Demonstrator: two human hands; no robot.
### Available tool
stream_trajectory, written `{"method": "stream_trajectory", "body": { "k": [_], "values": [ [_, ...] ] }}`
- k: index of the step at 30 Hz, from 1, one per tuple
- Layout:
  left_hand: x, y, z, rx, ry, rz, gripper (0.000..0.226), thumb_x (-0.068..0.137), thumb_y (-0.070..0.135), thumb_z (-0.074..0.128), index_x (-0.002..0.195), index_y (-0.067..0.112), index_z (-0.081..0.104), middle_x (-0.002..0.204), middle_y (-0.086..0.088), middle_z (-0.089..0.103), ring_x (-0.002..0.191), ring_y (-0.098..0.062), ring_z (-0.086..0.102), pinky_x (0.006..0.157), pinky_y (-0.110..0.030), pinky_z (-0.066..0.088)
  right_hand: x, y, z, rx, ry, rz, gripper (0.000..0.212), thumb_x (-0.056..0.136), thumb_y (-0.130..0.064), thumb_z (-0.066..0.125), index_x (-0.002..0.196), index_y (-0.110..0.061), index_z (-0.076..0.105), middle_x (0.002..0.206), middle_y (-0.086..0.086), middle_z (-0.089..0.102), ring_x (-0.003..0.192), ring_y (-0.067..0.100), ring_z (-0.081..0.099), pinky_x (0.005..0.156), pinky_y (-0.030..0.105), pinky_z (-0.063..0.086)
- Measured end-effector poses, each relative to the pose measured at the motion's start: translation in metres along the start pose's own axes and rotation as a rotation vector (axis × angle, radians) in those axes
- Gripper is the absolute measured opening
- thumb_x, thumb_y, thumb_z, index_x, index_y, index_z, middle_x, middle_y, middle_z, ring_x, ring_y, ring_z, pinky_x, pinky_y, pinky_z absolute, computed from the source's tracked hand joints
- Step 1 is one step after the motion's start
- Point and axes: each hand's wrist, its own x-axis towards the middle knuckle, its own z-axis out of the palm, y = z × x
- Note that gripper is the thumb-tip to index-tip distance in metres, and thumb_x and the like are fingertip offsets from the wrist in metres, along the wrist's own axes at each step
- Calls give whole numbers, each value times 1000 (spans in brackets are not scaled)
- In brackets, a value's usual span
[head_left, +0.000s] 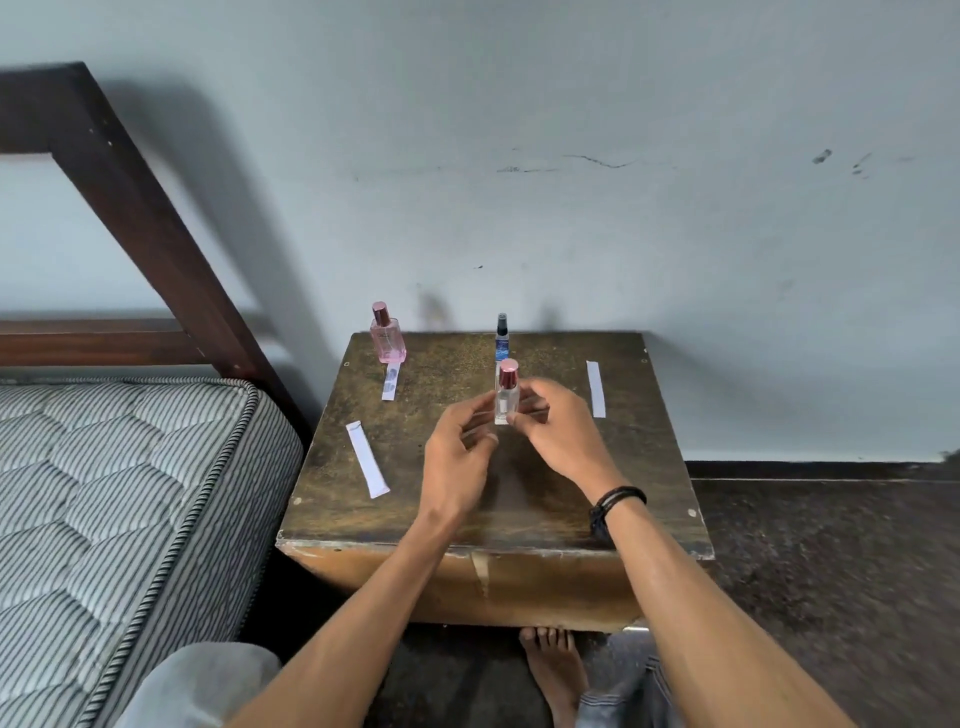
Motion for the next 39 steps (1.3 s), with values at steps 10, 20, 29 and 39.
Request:
{"method": "stream_trajectory", "body": {
  "k": [10, 20, 29, 39],
  "values": [
    [30, 6, 74, 28, -112, 1, 57, 92, -9, 49, 139, 22, 57, 132, 4, 62, 119, -3, 60, 109, -36, 48, 18, 44, -50, -25, 165, 56, 37, 91, -8, 72, 127, -18, 66, 112, -8, 66, 99, 9, 62, 88, 23, 46],
    [62, 7, 110, 48, -196, 8, 62, 90, -12, 42, 144, 17, 51, 136, -1, 56, 122, -10, 58, 112, -39, 46, 44, 74, -64, 37, 297, 56, 39, 93, -6, 70, 129, -20, 68, 116, -4, 69, 96, 5, 63, 79, 2, 41],
    [84, 10, 123, 69, -199, -9, 64, 88, -13, 41, 145, 14, 51, 136, -6, 56, 119, -13, 60, 110, -38, 47, 67, 86, -63, 63, 318, 63, 40, 94, -6, 67, 129, -25, 69, 119, -4, 68, 102, 7, 63, 90, 18, 46],
    [86, 4, 126, 91, -186, -11, 63, 87, -10, 45, 145, 15, 50, 137, -4, 56, 121, -14, 59, 109, -35, 48, 70, 92, -60, 70, 328, 53, 41, 93, -2, 65, 127, -25, 69, 117, -4, 69, 102, 11, 66, 94, 28, 52]
  ]
}}
